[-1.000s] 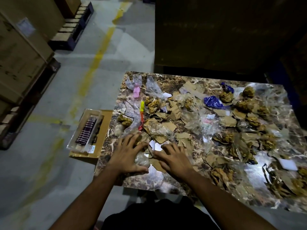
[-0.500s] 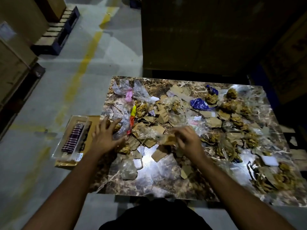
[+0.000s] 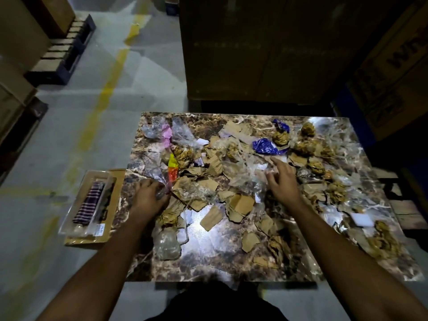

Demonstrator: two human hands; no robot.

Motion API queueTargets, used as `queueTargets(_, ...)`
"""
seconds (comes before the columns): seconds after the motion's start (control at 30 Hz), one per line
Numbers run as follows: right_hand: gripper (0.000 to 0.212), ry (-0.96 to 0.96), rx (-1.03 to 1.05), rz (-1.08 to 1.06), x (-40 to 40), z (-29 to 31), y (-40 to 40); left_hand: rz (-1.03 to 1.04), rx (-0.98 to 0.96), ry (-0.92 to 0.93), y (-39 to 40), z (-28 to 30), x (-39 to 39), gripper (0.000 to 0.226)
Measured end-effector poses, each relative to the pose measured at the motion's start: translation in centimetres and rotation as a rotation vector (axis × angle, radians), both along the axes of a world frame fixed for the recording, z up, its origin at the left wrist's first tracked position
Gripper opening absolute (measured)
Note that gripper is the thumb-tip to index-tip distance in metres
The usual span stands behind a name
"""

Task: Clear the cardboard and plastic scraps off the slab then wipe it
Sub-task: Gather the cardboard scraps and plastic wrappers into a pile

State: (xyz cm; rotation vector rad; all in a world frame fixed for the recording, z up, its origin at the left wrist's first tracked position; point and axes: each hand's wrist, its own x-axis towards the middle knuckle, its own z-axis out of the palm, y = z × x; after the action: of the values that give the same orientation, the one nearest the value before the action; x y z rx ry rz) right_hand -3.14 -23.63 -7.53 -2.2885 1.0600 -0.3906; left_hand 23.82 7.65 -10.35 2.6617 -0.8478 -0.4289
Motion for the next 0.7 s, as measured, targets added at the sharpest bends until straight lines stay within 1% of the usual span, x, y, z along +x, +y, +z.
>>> queueTargets(0.1, 0.042, -0.119, -0.055, -0.080, -0.8, 0.7, 1.5, 0.015, -0.050, -0.020, -0.2, 0.3, 0.1, 0.030)
queueTargets(0.17, 0.041, -0.174, -0.074, -0.077, -0.7, 1.2, 2.9, 0.004, -0.128, -0.033, -0.7, 1.0, -0.1, 0.025)
queueTargets(0.3, 0.041, -0.323, -0.019, 0.061, 1.0, 3.3, 5.9, -0.034, -0.309, -0.025, -3.9, 4.4, -2.2, 0.024)
queueTargets(0.37, 0.043, -0.377, 0.029, 0.121, 1.9, 4.9, 7.0, -0.102, -0.380, -0.025, -6.1, 5.9, -3.7, 0.022)
queueTargets(0.47, 0.045, -0.354, 0.104, 0.207, 2.8, 6.7, 7.6, -0.201, -0.470, 0.017, -10.2, 8.1, -6.7, 0.022)
queueTargets(0.57, 0.049, -0.377, 0.090, 0.272, 2.5, 7.1, 6.8, -0.324, -0.573, 0.048, -14.6, 9.2, -10.0, 0.025)
queueTargets(0.63, 0.048, -0.378, 0.082, 0.236, 1.8, 6.6, 5.6, -0.427, -0.567, 0.015, -17.2, 9.1, -11.6, 0.028)
queueTargets(0.7, 0.046, -0.321, 0.091, 0.160, 0.5, 5.7, 3.8, -0.521, -0.500, 0.010, -19.5, 8.0, -12.8, 0.034)
